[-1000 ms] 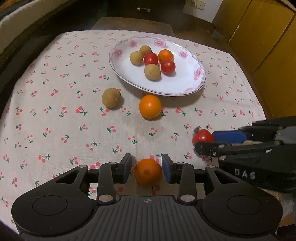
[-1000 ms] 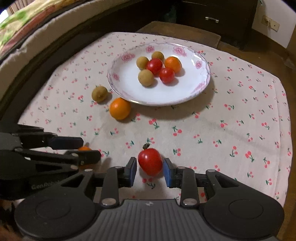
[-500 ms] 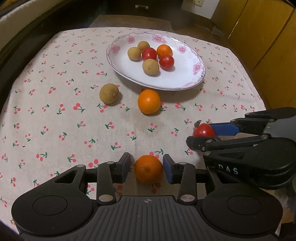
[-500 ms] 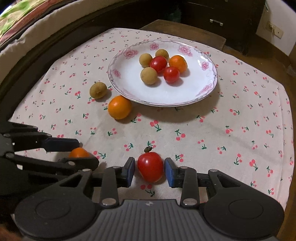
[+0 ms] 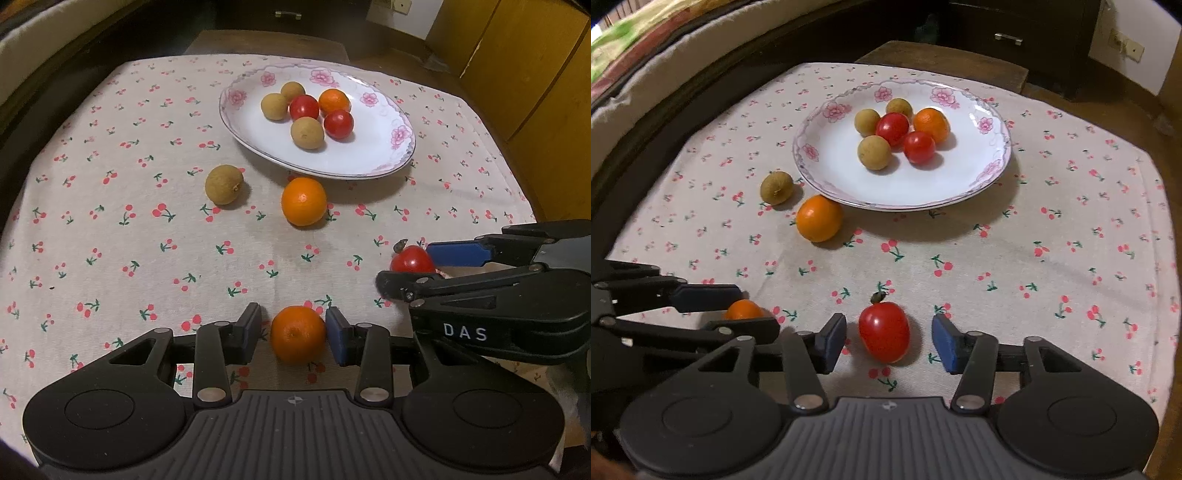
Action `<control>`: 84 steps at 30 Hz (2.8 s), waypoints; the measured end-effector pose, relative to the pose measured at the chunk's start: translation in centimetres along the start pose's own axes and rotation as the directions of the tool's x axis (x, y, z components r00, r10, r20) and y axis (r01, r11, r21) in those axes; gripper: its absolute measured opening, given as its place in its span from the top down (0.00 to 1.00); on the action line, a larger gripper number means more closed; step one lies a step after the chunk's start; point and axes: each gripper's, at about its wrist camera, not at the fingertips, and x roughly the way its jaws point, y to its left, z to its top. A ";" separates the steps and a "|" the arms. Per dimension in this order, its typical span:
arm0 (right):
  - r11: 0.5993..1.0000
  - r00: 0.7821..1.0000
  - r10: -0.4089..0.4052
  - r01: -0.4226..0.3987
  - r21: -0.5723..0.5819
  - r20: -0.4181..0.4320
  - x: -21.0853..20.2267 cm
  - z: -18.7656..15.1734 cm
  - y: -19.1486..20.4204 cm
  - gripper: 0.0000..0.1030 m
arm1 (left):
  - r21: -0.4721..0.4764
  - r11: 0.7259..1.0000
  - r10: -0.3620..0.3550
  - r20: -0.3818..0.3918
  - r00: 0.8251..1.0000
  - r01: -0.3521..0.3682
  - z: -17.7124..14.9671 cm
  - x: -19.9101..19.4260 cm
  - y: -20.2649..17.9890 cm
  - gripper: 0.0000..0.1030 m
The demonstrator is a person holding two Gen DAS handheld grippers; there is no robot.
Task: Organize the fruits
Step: 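Carry the mandarin and tomato over the white plate and open the right gripper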
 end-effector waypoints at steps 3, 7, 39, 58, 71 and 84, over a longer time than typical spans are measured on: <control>0.997 0.999 -0.052 0.051 -0.052 -0.001 -0.1 -0.3 0.8 0.71 | 0.009 1.000 0.006 0.002 1.000 -0.006 0.0 0.0 -0.2 0.57; 0.997 0.999 -0.047 0.047 -0.065 -0.008 -0.4 -0.7 1.0 0.71 | 0.010 1.000 0.000 0.000 1.000 0.000 -0.1 0.0 -0.3 0.62; 0.998 0.991 -0.034 0.027 0.058 0.129 -3.4 4.1 -1.4 0.71 | -0.014 1.000 -0.024 0.111 0.994 0.025 6.5 -2.0 -0.7 0.62; 0.993 0.992 -0.026 0.011 0.116 0.127 0.1 8.2 -4.0 0.71 | -0.032 0.999 0.020 0.098 0.995 -0.017 10.8 1.6 -0.3 0.62; 0.990 0.993 -0.008 -0.009 0.141 0.119 1.1 8.7 -4.2 0.70 | -0.056 0.998 0.020 0.094 0.995 -0.014 11.2 2.2 0.2 0.63; 0.989 0.991 -0.018 -0.001 0.149 0.130 0.9 8.7 -4.3 0.70 | -0.059 0.998 0.017 0.109 0.994 -0.011 11.2 1.9 0.2 0.60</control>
